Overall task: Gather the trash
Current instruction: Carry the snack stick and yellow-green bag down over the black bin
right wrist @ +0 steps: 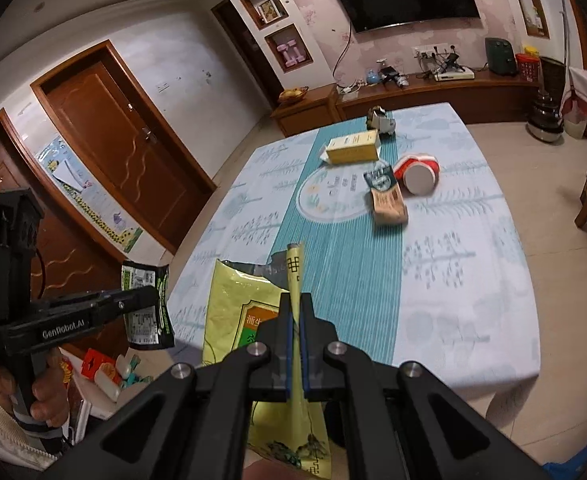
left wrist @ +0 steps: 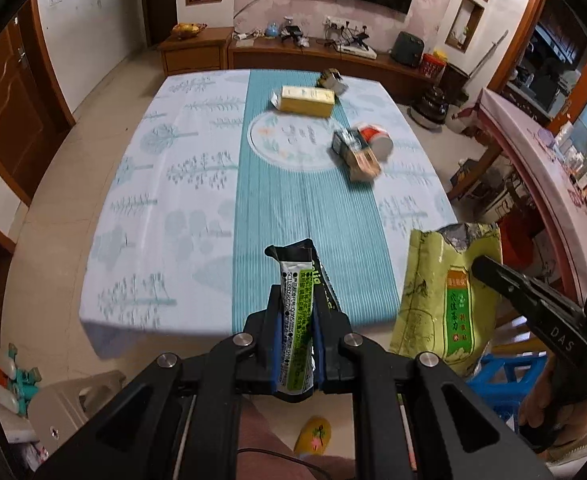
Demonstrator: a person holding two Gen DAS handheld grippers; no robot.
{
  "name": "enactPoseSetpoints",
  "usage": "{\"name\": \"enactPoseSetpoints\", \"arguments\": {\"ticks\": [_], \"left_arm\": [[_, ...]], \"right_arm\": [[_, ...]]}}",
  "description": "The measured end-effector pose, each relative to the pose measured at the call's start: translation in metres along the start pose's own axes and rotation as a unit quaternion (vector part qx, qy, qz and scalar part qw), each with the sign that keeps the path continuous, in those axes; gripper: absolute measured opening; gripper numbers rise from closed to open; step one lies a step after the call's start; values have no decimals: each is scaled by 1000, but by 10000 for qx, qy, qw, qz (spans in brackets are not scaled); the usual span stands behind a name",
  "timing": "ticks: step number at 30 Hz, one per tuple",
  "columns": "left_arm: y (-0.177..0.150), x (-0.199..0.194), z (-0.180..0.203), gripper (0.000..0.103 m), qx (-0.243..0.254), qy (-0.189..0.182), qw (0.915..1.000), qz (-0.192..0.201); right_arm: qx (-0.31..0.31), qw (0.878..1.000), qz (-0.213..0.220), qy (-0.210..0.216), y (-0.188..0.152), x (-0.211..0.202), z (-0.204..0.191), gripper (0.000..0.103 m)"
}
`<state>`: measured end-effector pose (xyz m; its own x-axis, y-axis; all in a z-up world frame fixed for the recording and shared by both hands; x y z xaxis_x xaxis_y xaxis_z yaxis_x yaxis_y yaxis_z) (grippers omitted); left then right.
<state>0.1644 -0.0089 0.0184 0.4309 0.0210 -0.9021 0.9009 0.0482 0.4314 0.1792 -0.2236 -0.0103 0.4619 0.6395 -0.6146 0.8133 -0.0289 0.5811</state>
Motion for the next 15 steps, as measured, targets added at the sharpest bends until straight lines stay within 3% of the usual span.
{"name": "enactPoseSetpoints", "arguments": {"ticks": [7,15], "left_arm": [[-38,-13,10,10,261,144,9993,-215],[-52,-9,7,10,533,54,9980,-331]], "right_arm": [[247,9994,-195,105,-35,-16,-2,2],[431,9987,-277,-84,-57,-18,-9,2]]}}
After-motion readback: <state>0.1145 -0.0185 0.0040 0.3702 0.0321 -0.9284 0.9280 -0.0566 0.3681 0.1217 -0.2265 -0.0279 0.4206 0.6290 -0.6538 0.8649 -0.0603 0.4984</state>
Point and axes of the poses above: each gripper's, at about its wrist camera, not at the fingertips, and x roughly the way its jaws point, z to its right, y to its top, the point moved 4 cm from there along x, roughly the way its jaws point, and after that the axes turned 8 degrees about y, right-handed, at the moved point
